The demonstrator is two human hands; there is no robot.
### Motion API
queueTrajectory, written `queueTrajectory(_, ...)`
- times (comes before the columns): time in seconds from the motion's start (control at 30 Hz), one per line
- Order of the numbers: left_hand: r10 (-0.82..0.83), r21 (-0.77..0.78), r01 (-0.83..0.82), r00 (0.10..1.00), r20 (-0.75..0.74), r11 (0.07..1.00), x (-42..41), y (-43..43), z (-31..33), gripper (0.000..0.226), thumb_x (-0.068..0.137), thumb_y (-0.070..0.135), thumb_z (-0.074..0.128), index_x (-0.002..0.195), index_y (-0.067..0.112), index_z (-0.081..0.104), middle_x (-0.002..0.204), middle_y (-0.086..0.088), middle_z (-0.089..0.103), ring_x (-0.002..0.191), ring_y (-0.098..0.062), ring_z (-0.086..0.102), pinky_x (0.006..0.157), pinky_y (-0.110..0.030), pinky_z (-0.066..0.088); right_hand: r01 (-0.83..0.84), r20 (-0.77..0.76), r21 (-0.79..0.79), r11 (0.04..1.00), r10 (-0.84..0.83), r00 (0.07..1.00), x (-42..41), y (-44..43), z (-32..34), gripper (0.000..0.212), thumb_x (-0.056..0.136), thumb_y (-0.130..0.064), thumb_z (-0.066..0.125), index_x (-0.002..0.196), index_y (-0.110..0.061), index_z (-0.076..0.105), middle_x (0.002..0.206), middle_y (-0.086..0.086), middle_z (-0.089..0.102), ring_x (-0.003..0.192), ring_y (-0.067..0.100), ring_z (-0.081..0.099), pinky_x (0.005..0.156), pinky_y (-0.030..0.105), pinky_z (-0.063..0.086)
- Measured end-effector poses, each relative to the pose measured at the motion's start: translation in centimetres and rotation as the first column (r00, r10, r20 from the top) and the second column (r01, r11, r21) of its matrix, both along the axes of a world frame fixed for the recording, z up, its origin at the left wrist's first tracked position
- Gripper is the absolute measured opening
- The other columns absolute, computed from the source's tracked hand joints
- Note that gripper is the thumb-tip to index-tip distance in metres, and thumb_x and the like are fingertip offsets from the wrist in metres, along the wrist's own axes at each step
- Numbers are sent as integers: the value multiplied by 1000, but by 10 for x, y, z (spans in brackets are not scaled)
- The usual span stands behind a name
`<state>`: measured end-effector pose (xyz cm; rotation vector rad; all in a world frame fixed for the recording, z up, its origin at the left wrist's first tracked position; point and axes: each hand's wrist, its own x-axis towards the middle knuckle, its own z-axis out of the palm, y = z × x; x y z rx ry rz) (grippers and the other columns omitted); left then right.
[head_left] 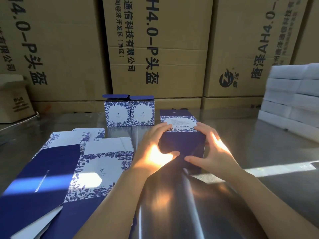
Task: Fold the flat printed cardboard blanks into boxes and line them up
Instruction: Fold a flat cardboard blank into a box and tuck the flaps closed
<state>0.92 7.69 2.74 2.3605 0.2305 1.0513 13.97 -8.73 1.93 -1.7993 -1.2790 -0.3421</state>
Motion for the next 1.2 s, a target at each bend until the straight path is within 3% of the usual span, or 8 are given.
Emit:
queueTrajectory(0.1,23,97,-21,1000,-16,995,2,0,-1,78,68,27,82,135,27,43,142,14,36,132,-6,32,108,-20,25,2,30,8,1000,-2,1000,0,4,-4,90,65,-22,86,133,-37,31,140,-23,26,124,-14,30,96,3,30)
queueTrajectory(0.17,59,145,-58,998,-2,988,3,-2,-2,73,69,22,81,133,23,46,140,10,39,130,-8,33,102,-9,17,40,38,48,998,-42,998,1,7,-6,84,66,-15,85,134,-27,38,135,-23,29,121,-11,33,94,-1,26)
queueTrajectory(0.23,99,155,-101,995,17,983,4,-4,-3,68,70,20,80,130,22,48,138,8,42,127,-9,35,97,-7,17,67,40,73,995,-70,997,-1,9,-7,77,67,-13,83,133,-18,43,132,-19,33,118,-5,37,92,-3,25)
queueTrajectory(0.37,153,165,-157,988,37,974,6,-8,-2,62,71,21,80,125,23,50,132,9,45,123,-11,40,93,-16,29,123,18,119,985,-126,992,-3,14,-6,67,70,-16,82,127,-18,48,123,-22,38,110,-2,42,85,2,31)
queueTrajectory(0.53,266,163,-269,963,40,949,10,-19,2,52,74,26,77,119,23,51,124,9,47,114,-15,46,82,-31,46,249,43,152,957,-258,965,-3,21,-7,58,70,-26,81,119,-24,51,116,-24,39,103,5,50,78,24,40)
queueTrajectory(0.67,315,168,-314,949,22,934,12,-23,4,48,78,27,73,121,23,50,123,6,46,112,-16,46,80,-34,47,284,39,170,944,-294,955,-2,29,-7,55,71,-30,80,116,-26,50,118,-15,44,101,9,51,74,24,39)
queueTrajectory(0.83,327,168,-327,945,30,930,11,-23,4,46,80,25,72,120,21,50,122,4,46,113,-17,46,80,-35,47,308,70,182,934,-325,943,0,34,-7,53,71,-33,79,114,-30,48,114,-21,39,102,10,52,71,25,38)
queueTrajectory(1.2,344,192,-360,932,110,913,14,-24,2,42,76,20,75,112,18,55,114,0,51,104,-23,51,71,-39,50,349,123,226,909,-382,916,-2,35,-8,49,69,-30,81,109,-22,53,111,-7,49,100,17,56,67,25,39)
